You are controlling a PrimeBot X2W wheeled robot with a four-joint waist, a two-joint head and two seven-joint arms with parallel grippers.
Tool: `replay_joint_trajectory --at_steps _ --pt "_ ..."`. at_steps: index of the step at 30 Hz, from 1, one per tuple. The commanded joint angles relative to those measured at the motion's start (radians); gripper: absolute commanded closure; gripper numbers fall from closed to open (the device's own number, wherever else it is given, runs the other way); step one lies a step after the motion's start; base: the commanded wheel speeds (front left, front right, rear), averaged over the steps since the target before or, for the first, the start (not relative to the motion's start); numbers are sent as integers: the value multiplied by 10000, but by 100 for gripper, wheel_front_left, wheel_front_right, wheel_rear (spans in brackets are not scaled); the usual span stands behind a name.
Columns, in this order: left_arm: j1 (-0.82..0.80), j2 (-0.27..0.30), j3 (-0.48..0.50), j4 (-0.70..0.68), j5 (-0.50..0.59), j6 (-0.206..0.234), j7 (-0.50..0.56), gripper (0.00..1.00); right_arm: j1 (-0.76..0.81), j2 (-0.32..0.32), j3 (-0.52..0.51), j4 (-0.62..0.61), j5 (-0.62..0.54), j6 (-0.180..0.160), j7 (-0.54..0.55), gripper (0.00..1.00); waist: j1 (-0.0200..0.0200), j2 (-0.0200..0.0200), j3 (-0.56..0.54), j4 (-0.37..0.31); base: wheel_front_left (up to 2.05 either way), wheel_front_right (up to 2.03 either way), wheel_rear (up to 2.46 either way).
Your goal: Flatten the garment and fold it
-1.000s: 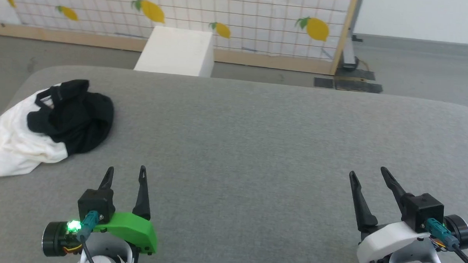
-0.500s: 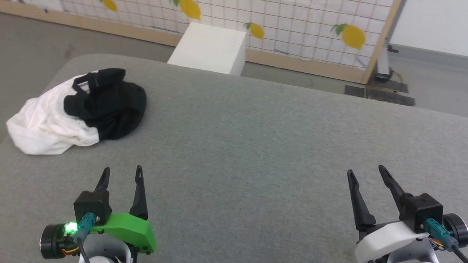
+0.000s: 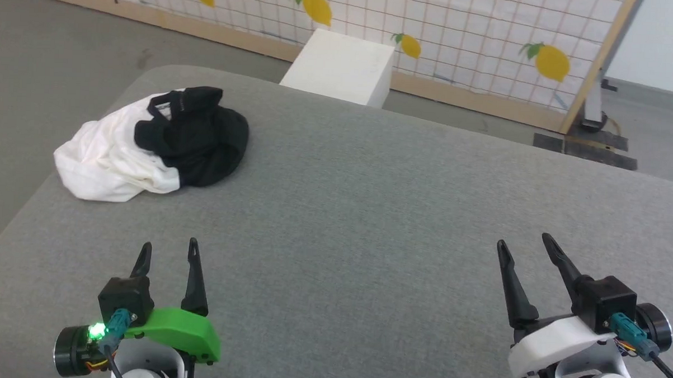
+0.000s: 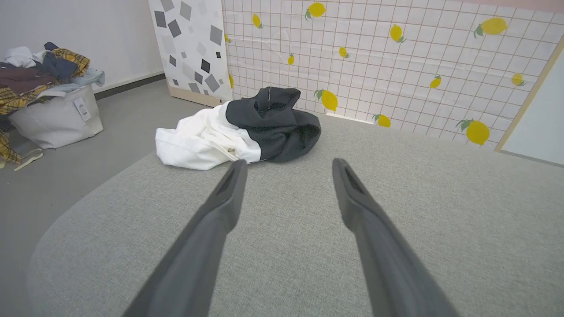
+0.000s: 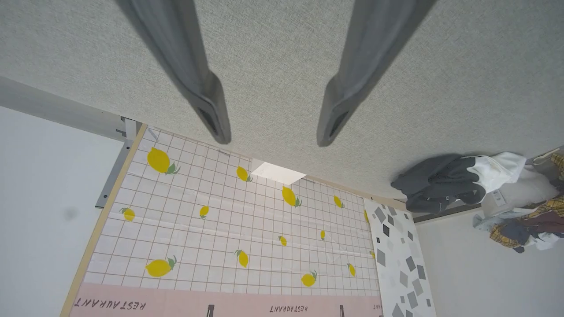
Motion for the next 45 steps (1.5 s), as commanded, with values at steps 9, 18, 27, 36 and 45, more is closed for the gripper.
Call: replay_joint_trajectory --at_steps 9,18,27,36,45 --pt "-93 111 -60 114 -271 288 -279 0 -211 12 83 56 116 -9 -187 0 0 64 40 567 0 0 0" --pt "-82 175 -117 206 -564 545 -517 0 -267 14 159 86 162 -10 -299 0 0 73 43 1140 0 0 0" --pt "-97 237 -179 331 -791 730 -711 0 -298 15 217 99 201 -11 -390 0 0 81 47 1629 0 0 0" --pt "-124 289 -234 425 -1022 933 -914 0 -345 17 254 136 232 -12 -478 0 0 89 63 2183 0 0 0" --pt "-422 447 -368 536 -1241 1002 -1055 0 -372 18 218 86 206 -13 -512 0 0 97 166 2854 -1 -1 -1"
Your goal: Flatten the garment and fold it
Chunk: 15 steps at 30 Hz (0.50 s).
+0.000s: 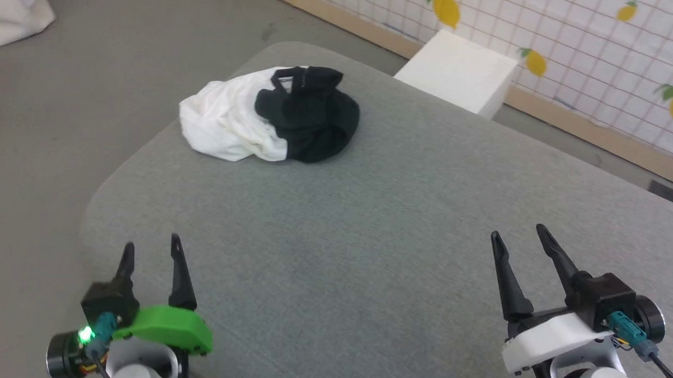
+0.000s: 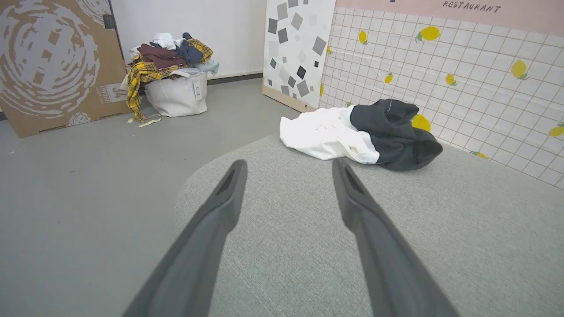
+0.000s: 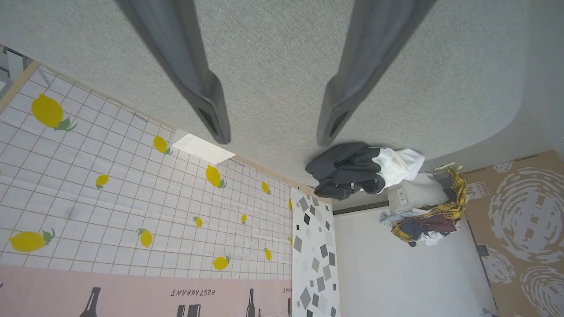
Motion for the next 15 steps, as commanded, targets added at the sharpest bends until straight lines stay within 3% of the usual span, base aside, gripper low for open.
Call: replay_joint_trajectory --at_steps 1,8,15 --pt "-320 105 -20 46 -143 54 -90 0 -188 13 -2 -44 2 -14 -32 0 0 98 142 216 -4 -4 -4" --pt "-2166 341 60 624 -882 -399 241 0 -578 14 10 -586 -481 -14 361 0 0 104 1444 171 -1 -1 -1" --pt "-5384 780 402 2290 -1930 -1103 863 0 -1396 -39 167 -1334 -1206 -15 881 0 0 109 3716 -706 0 0 0"
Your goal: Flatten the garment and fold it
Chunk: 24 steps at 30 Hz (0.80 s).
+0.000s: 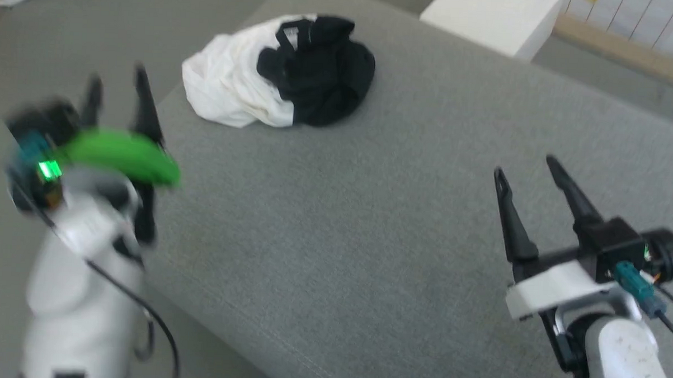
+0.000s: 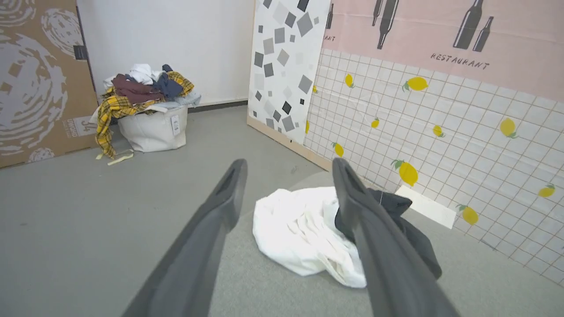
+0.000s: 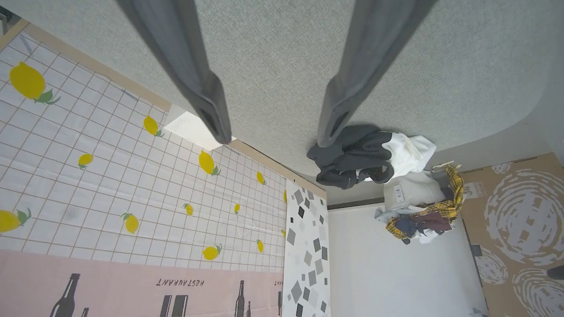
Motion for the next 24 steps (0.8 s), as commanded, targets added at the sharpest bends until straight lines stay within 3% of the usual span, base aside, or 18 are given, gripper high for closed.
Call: replay_joint_trajectory --at_steps 1,6,12,17,24 --pt "-632 190 55 304 -210 -168 155 0 -263 -92 52 -184 -114 -15 87 0 0 109 2277 -1228 0 0 0" --pt "-2425 751 473 1335 -995 -768 1065 0 -931 -410 183 -733 -261 -15 305 0 0 109 3814 -2235 0 0 0" --pt "-3477 1566 948 2074 -1910 -1300 2565 0 -1328 -453 219 -1015 -261 -15 283 0 0 109 4988 -3293 0 0 0" --pt "-3576 2120 1330 2401 -2578 -1322 3948 0 -1426 -382 157 -1158 -262 -15 128 0 0 109 5473 -3927 0 0 0" --pt "-3091 2357 1746 2845 -3437 -904 5755 0 -1515 -252 129 -1125 -256 -15 -108 0 0 109 5588 -4391 0 0 0"
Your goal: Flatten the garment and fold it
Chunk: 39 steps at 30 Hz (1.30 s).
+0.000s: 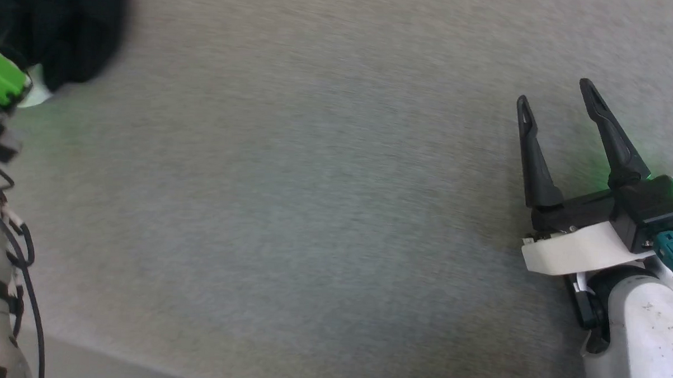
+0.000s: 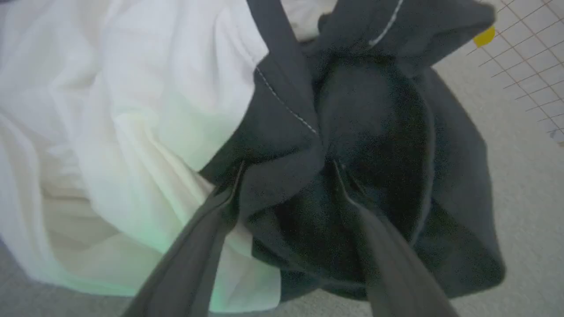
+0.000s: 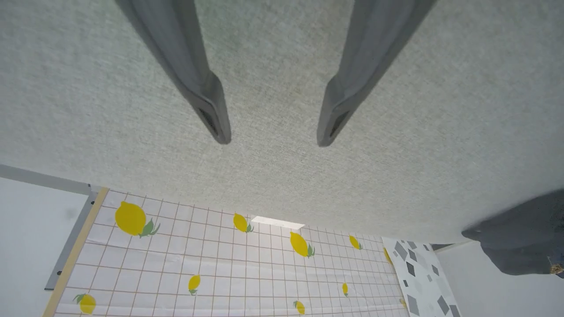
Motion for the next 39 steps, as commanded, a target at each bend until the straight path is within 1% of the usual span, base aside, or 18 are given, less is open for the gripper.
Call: replay_joint_trajectory --at_steps 1,4,5,6,7,8,9,11,13,15,17,21,23,25,28,31,34,39 --pt "268 72 10 144 -100 184 323 0 -216 31 9 20 -57 -15 -97 0 -3 109 922 -1054 0 0 0" --pt "596 92 -86 432 -177 633 1234 0 -231 64 40 160 -28 -15 -175 0 -3 109 747 -1117 0 0 0" --pt "694 76 -113 489 -232 699 1499 0 -224 76 57 201 -20 -15 -199 0 -3 109 662 -1126 0 0 0" --pt "814 57 -163 508 -297 706 1791 26 -207 93 75 252 -8 -15 -230 0 -3 109 544 -1132 0 0 0" --pt "896 39 -194 508 -359 680 1992 82 -188 106 82 302 4 -15 -253 0 -3 109 430 -1132 0 0 0" --pt "990 63 -246 457 -375 596 2116 100 -161 119 89 369 16 -15 -285 0 -3 109 272 -1131 0 0 0" --pt "1075 153 -281 358 -303 507 2028 100 -138 130 90 423 35 -15 -320 0 -3 109 133 -1128 0 0 0" --pt "1205 547 -260 63 106 378 1192 100 -89 153 108 596 101 -15 -407 0 -3 109 -250 -1147 0 0 0" --pt "1234 985 -223 -188 646 258 -1 100 -25 180 130 796 176 -15 -528 0 -3 109 -743 -1186 0 0 0" --pt "1174 1366 -293 -368 1154 -1 -1105 100 72 209 112 1037 274 -15 -661 0 -3 109 -1296 -1238 0 0 0" --pt "1005 1731 -324 -558 1653 -146 -2238 100 184 236 94 1298 400 -15 -799 0 -3 109 -1860 -1323 0 0 0" --pt "586 2373 -622 -1044 2811 -164 -4188 100 497 278 57 1759 648 -15 -1080 0 -3 109 -3009 -1578 0 0 0" --pt "324 2564 -929 -1332 3364 -155 -4829 100 723 287 6 1994 864 -15 -1210 0 -3 109 -3597 -1755 0 0 0" --pt "79 2625 -1220 -1569 3719 -181 -5137 100 921 289 -16 2171 1112 -15 -1310 0 -3 109 -4085 -1947 0 0 0" --pt "-329 2570 -1697 -1967 4075 -318 -5282 100 1188 291 -86 2366 1358 -15 -1428 0 -3 109 -4674 -2259 0 0 0" --pt "-790 2316 -2243 -2426 4285 -486 -5142 100 1431 292 -206 2478 1535 -15 -1516 0 -3 109 -5135 -2590 0 0 0" --pt "-1289 1875 -2795 -2993 4380 -614 -4910 100 1664 293 -288 2560 1682 -15 -1573 0 -3 109 -5485 -2955 0 0 0" --pt "-1783 732 -3673 -3901 4133 -712 -4163 100 1916 293 -296 2609 1820 -15 -1597 0 -3 109 -5770 -3573 0 0 0"
